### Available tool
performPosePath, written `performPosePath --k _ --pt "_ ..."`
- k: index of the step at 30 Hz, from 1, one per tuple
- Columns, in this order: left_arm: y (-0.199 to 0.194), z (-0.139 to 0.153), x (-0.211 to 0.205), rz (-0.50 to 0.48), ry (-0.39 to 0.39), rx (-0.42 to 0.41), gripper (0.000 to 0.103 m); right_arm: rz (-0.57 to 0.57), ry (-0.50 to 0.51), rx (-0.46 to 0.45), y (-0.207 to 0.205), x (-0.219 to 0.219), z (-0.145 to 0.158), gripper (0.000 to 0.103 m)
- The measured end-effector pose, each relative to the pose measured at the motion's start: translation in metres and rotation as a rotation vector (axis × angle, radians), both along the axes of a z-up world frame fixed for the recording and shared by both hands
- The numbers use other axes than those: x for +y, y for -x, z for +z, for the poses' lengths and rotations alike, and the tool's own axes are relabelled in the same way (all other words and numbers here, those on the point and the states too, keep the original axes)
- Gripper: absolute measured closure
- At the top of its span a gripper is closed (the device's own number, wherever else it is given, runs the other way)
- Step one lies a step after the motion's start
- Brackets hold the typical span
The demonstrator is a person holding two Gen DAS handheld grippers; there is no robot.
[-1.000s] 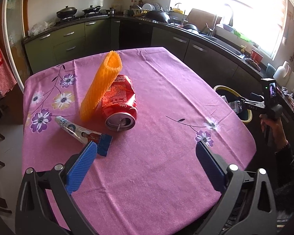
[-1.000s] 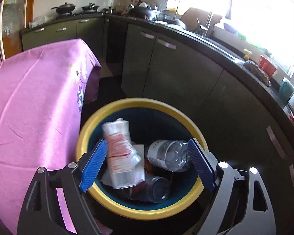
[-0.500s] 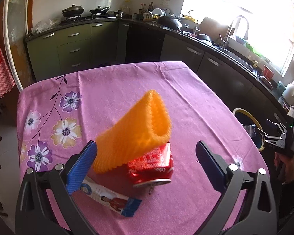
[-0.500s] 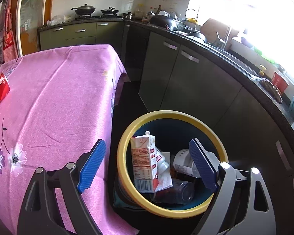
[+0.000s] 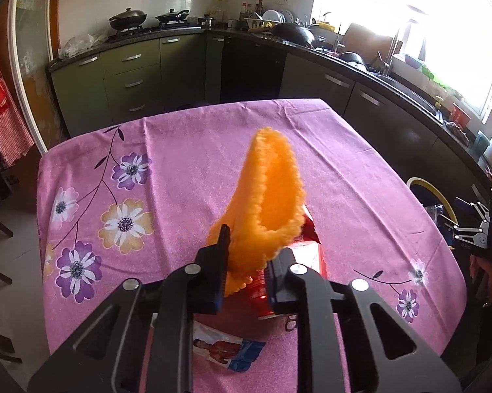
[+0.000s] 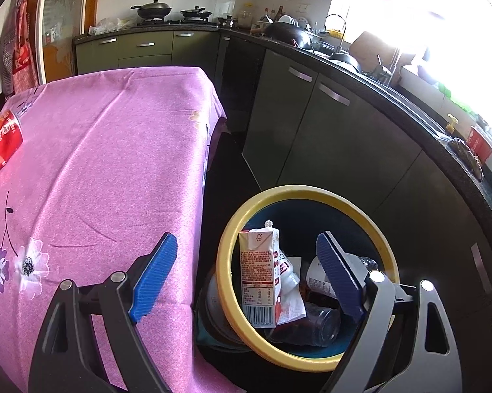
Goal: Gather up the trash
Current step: 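Grasp the orange mesh fruit sleeve with the left tool, then carry the orange sleeve over the trash bin and open the left tool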
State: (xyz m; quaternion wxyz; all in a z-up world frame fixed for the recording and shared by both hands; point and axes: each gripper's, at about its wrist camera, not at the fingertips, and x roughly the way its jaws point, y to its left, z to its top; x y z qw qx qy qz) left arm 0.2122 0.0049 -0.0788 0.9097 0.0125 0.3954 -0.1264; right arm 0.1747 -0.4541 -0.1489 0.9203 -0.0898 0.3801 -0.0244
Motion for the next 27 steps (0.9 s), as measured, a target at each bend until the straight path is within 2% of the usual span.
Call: performPosePath --k 8,13,19,27 --pt "0.012 0.034 -0.009 0.008 -0.080 -0.103 0.089 -0.004 -0.010 -0.017 0.003 -0.002 0.004 0.017" --pt "0.016 0.054 -0.035 -0.064 -0.080 -0.126 0.089 -0.031 -0.014 -0.047 0.013 -0.011 0.012 0.017" --pt "0.014 0.061 -0.118 -0.274 -0.052 -0.123 0.089 -0.113 -0.002 -0.087 0.034 -0.038 0.024 0.017" --pt "0.003 0.039 -0.265 -0.565 -0.004 -0.063 0.089 -0.259 0.010 -0.113 0.076 -0.093 0.033 0.017"
